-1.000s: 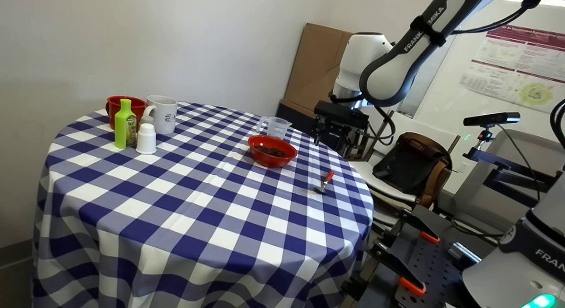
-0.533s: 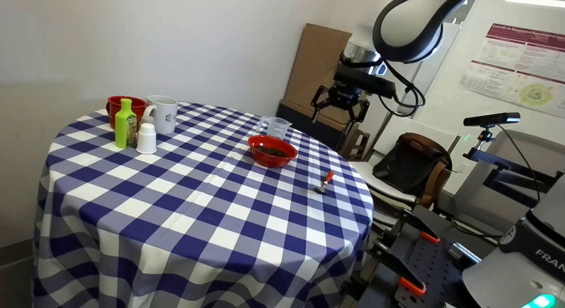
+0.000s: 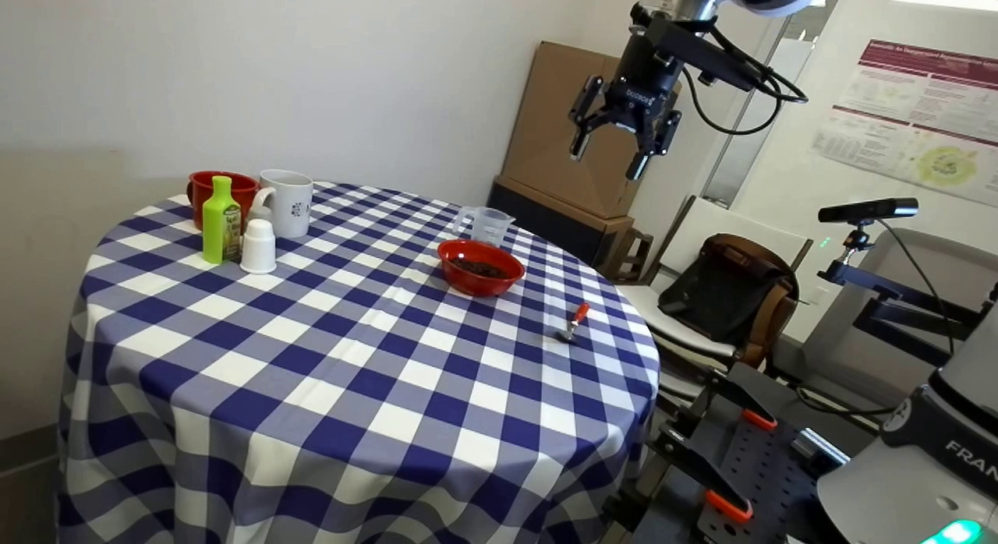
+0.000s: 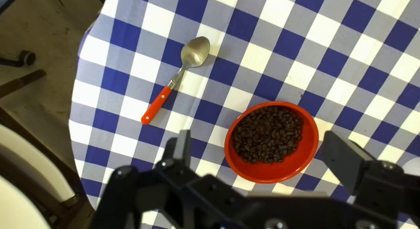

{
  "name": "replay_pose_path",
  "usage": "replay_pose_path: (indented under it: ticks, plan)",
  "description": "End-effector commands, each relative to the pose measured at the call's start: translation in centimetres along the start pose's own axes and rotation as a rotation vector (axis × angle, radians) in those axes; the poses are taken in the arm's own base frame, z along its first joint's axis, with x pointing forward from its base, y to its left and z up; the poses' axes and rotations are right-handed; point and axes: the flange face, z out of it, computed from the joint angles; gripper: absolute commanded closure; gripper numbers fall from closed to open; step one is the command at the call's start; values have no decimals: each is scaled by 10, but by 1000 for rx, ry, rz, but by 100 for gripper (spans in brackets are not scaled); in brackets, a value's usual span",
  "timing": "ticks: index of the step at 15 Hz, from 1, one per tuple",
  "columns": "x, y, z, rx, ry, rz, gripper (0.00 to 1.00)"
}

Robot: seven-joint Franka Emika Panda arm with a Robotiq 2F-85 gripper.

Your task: Use the spoon to place contents from the red bowl into the clear jug.

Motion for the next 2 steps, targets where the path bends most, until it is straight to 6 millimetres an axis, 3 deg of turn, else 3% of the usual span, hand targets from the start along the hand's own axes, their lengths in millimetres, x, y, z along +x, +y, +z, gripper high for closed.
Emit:
replay_pose_path:
  ticks: [1, 2]
  plan:
    - [-1, 0, 4, -4, -6, 0, 0]
    - [-2, -2, 9, -11, -13, -3, 0]
